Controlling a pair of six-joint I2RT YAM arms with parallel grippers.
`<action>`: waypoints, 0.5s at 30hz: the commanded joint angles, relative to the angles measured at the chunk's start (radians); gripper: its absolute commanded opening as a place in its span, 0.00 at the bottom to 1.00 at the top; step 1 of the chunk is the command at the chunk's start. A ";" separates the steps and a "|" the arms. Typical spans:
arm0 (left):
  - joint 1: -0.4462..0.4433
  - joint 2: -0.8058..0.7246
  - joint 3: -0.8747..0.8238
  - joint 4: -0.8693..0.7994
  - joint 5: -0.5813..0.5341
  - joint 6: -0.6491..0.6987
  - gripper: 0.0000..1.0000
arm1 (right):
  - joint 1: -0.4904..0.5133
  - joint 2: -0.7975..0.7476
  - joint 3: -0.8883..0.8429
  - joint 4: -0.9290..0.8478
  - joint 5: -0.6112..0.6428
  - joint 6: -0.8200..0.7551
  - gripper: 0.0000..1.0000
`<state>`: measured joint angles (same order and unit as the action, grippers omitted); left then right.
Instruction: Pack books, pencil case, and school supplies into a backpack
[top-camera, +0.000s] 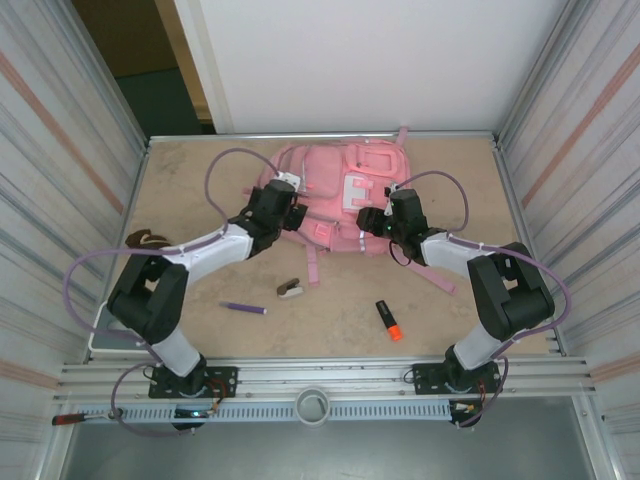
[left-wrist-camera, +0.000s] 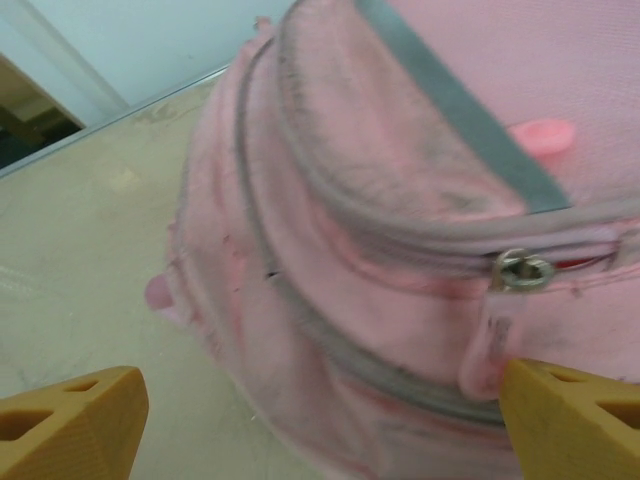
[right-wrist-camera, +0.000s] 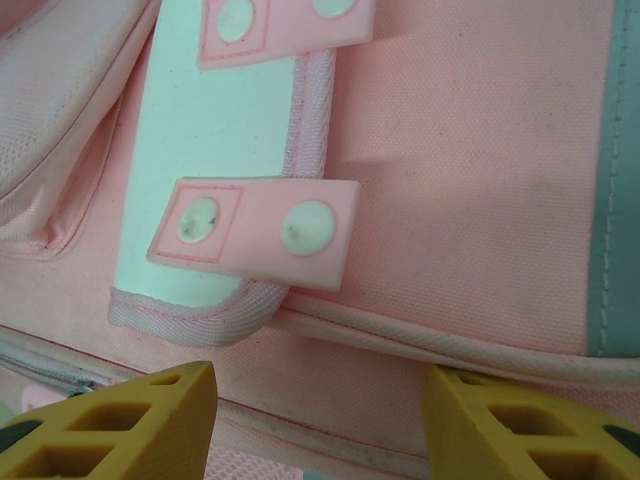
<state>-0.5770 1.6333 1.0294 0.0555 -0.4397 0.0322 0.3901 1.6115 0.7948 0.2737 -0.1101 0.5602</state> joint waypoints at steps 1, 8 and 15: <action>0.038 -0.084 -0.047 0.006 0.068 -0.073 0.90 | -0.014 0.009 -0.023 -0.021 0.001 0.006 0.55; 0.058 -0.119 -0.061 -0.003 0.281 -0.114 0.88 | -0.014 0.012 -0.022 -0.022 0.001 0.004 0.55; 0.057 -0.084 -0.019 -0.019 0.400 -0.114 0.78 | -0.019 0.024 -0.022 -0.022 -0.004 0.004 0.55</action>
<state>-0.5182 1.5448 0.9695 0.0486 -0.1192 -0.0689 0.3855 1.6127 0.7944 0.2741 -0.1120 0.5602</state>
